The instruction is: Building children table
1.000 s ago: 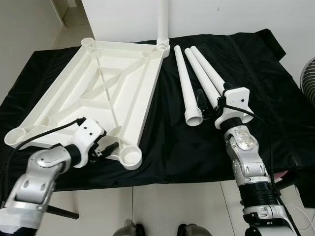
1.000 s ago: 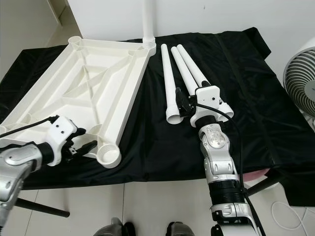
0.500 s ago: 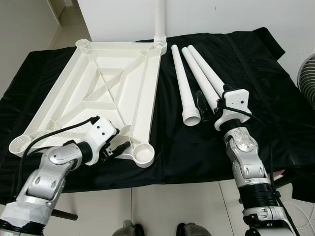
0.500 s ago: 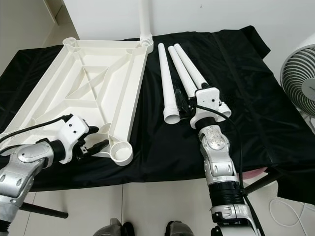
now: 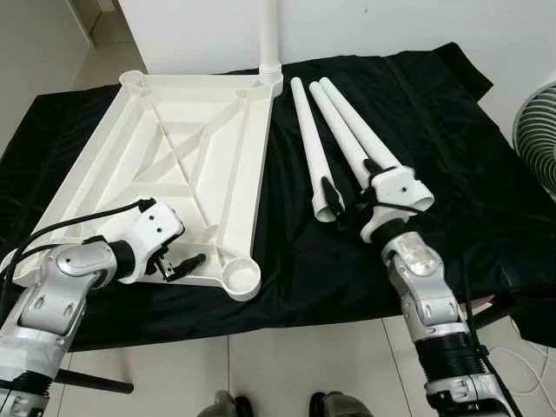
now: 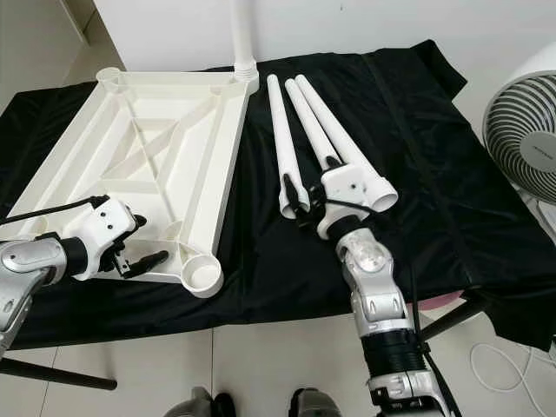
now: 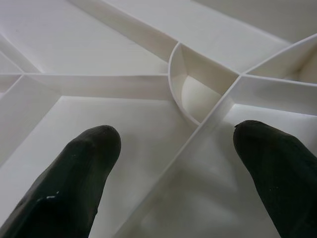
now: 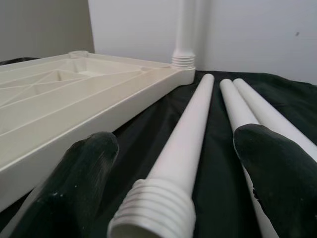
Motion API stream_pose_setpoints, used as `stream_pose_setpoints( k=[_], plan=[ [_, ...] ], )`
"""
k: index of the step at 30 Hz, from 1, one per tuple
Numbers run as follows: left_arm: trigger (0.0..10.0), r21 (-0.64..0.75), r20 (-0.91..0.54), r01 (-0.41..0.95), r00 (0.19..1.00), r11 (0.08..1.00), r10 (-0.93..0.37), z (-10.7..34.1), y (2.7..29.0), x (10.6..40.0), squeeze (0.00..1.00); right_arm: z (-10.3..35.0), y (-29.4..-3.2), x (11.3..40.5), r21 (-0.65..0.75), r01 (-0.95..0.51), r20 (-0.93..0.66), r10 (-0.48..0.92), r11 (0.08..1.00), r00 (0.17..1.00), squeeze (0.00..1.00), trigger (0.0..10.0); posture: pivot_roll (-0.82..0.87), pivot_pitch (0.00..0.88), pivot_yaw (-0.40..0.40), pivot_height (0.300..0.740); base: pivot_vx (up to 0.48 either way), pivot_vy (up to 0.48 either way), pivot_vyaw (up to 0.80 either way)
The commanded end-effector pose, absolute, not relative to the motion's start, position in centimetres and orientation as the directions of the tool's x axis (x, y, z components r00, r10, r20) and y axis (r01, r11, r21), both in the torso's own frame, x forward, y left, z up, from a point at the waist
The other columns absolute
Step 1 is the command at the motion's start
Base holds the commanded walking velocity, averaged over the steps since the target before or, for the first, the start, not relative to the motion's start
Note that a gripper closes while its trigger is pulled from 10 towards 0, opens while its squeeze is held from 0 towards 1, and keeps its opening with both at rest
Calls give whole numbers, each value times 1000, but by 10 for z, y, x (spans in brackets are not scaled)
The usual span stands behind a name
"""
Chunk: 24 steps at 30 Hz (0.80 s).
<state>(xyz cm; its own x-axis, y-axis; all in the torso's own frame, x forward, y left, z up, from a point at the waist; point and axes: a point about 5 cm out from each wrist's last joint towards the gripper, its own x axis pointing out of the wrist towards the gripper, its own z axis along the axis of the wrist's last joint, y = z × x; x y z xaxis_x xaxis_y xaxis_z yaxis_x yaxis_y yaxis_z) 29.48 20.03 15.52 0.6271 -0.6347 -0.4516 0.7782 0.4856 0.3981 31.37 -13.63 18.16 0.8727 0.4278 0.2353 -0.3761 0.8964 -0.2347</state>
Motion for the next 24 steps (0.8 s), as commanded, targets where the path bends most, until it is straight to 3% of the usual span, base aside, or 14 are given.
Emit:
stream_pose_setpoints(
  k=[1, 14, 15, 19, 20, 23, 24],
  plan=[
    [10000, 380, -519, 791, 612, 479, -597, 144, 210, 293, 0, 178, -132, 308, -237, -437, 205, 485, 868, 850, 0, 10000, -90, 137, 102, 740, 0, 0, 0],
    [10000, 276, -614, 851, 514, 446, -599, 133, 221, 296, 0, 175, -134, 295, -252, -532, 151, 576, 808, 803, 0, 10000, -96, 128, 106, 740, 0, 0, 0],
    [6784, 241, -614, 857, 499, 456, -612, 134, 222, 297, 0, 175, -134, 295, -255, -530, 151, 574, 809, 805, 0, 10000, -101, 123, 114, 740, 0, 0, 0],
    [6784, 201, -613, 863, 480, 464, -627, 135, 223, 298, 0, 176, -135, 295, -258, -526, 150, 572, 810, 807, 0, 10000, -101, 123, 114, 740, 0, 0, 0],
    [2196, 168, -606, 867, 466, 469, -645, 135, 222, 298, 0, 176, -136, 295, -259, -524, 149, 570, 812, 808, 0, 10000, -106, 119, 121, 740, 0, 0, 0],
    [2196, 150, -600, 870, 458, 470, -656, 135, 221, 298, 0, 176, -136, 294, -259, -523, 149, 569, 812, 809, 0, 10000, -106, 119, 121, 740, 0, 0, 0],
    [0, 126, -592, 876, 443, 466, -673, 136, 221, 298, 0, 175, -136, 294, -258, -520, 148, 566, 814, 811, 0, 10000, -108, 117, 127, 740, 0, 0, 0]
  ],
)
